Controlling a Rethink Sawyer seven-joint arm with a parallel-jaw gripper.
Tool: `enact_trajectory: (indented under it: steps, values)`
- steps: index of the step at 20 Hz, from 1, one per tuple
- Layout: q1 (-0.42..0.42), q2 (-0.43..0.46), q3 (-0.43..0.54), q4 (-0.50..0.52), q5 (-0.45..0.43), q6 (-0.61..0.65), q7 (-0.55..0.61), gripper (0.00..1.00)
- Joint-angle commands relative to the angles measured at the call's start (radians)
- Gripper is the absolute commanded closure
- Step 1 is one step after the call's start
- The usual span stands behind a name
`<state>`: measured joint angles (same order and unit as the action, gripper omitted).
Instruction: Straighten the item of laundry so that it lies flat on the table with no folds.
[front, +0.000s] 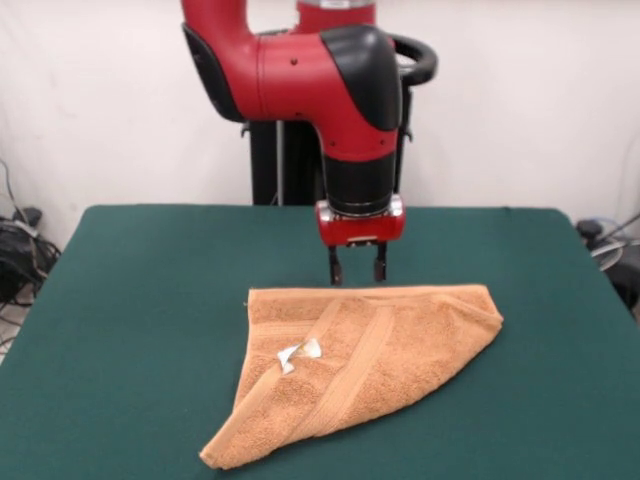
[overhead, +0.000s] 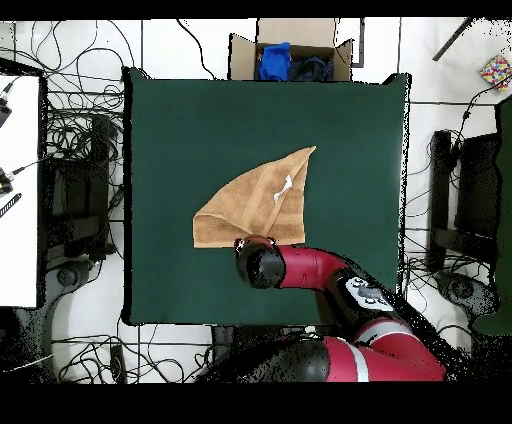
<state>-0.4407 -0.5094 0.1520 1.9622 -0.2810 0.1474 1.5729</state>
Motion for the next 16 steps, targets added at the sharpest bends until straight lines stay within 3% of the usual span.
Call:
enact_trajectory:
  steps: [1,16]
  values:
    - [0.021,-0.018,0.058,-0.111,0.008,-0.006,0.108,0.0]
    - [0.059,-0.044,0.03,-0.131,0.019,0.045,0.114,0.0]
